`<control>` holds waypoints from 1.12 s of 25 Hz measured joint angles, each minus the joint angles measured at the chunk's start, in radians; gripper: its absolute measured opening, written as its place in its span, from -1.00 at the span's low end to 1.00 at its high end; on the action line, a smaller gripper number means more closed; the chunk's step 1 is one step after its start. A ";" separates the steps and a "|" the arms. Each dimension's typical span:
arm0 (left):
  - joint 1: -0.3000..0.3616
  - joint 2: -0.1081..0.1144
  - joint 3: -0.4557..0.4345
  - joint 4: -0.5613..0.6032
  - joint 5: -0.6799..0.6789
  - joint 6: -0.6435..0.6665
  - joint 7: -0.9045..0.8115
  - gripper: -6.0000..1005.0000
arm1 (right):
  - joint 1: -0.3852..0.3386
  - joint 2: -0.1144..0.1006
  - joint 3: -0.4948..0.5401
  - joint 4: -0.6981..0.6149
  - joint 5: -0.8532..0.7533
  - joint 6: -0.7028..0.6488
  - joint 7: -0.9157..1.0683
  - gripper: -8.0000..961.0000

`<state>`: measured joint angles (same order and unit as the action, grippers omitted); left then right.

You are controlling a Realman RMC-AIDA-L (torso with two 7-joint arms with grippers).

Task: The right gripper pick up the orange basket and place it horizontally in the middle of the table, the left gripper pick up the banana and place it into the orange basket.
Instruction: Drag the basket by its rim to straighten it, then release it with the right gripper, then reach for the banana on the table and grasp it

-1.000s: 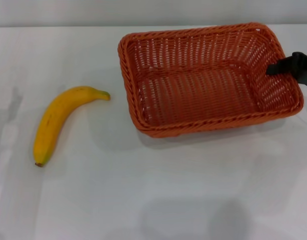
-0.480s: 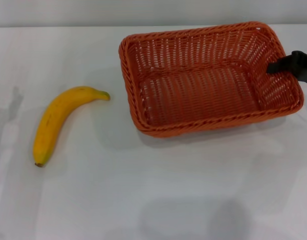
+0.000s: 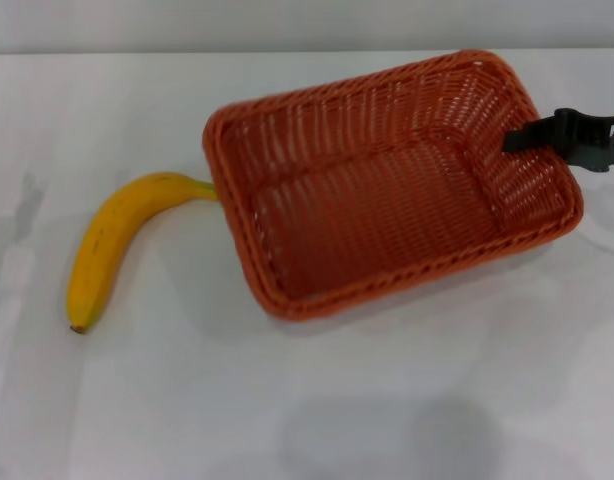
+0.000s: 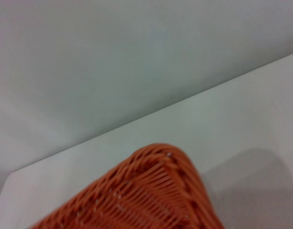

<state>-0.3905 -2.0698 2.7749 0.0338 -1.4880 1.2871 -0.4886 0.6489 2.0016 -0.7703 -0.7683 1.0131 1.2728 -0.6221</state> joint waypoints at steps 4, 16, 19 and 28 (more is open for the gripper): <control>0.000 0.003 0.000 0.000 0.000 0.000 -0.002 0.77 | -0.002 -0.002 0.009 0.009 0.019 -0.014 -0.006 -0.61; 0.005 0.014 -0.003 0.000 0.000 -0.002 -0.016 0.77 | -0.041 -0.011 0.032 0.011 0.071 -0.016 -0.003 -0.17; 0.007 0.012 -0.005 0.000 0.000 -0.002 -0.016 0.77 | -0.070 -0.020 0.033 0.008 0.099 0.001 -0.004 -0.16; 0.009 0.000 -0.008 -0.006 -0.006 0.002 -0.011 0.77 | -0.185 -0.017 0.031 -0.065 0.162 0.100 -0.034 -0.11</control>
<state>-0.3818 -2.0698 2.7673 0.0275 -1.4940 1.2895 -0.4996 0.4643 1.9845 -0.7393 -0.8332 1.1754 1.3729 -0.6563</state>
